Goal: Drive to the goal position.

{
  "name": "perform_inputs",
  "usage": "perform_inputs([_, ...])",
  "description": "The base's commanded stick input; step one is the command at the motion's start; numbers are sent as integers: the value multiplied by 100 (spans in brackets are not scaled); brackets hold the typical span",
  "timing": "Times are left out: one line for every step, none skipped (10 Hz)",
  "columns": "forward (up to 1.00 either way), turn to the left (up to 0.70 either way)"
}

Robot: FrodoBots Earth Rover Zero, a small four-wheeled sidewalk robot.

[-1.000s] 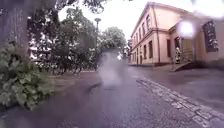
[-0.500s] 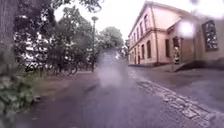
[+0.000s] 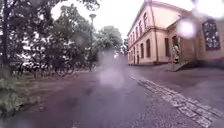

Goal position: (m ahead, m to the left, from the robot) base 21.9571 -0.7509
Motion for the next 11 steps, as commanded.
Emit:
perform_inputs([70,0])
perform_inputs([70,0])
perform_inputs([70,0])
perform_inputs([70,0])
perform_inputs([70,0])
perform_inputs([70,-2])
perform_inputs([70,-14])
perform_inputs([70,-14])
perform_inputs([70,-14])
perform_inputs([70,-14])
perform_inputs([70,-14])
